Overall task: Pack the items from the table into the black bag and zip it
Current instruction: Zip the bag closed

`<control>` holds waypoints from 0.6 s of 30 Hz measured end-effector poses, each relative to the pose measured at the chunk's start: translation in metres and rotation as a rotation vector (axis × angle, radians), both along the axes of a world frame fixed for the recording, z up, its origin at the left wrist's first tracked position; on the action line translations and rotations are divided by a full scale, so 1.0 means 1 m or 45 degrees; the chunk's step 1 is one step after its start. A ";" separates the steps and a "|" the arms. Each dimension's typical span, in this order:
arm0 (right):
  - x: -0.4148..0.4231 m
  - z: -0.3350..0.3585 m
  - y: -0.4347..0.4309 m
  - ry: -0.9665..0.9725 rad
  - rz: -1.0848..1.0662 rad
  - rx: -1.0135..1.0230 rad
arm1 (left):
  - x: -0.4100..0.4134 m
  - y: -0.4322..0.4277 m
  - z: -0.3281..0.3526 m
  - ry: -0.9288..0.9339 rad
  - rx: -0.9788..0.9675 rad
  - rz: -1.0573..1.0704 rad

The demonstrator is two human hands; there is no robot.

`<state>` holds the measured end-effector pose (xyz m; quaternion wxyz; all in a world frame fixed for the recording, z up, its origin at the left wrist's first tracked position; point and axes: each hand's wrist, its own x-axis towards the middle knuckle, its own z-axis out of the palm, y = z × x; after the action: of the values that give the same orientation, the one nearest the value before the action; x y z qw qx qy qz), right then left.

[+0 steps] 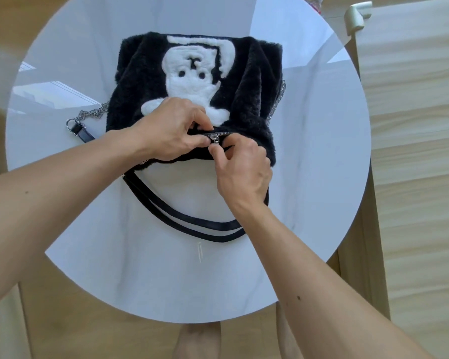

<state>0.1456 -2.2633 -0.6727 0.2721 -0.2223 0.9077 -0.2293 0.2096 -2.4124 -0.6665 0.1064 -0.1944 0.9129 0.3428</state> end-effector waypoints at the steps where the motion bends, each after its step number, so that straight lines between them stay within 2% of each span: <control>1: 0.001 0.000 -0.001 -0.006 -0.050 -0.027 | 0.000 -0.001 0.000 -0.011 0.018 -0.005; 13: 0.019 -0.001 0.000 0.002 -0.174 -0.165 | 0.003 0.001 -0.001 0.076 0.087 0.042; 18: 0.019 -0.001 0.012 -0.013 -0.279 -0.212 | 0.006 0.003 -0.002 0.145 -0.058 0.014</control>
<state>0.1648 -2.2509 -0.6735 0.2306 -0.1425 0.9030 -0.3334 0.2154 -2.4096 -0.6690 0.0477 -0.1820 0.9240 0.3329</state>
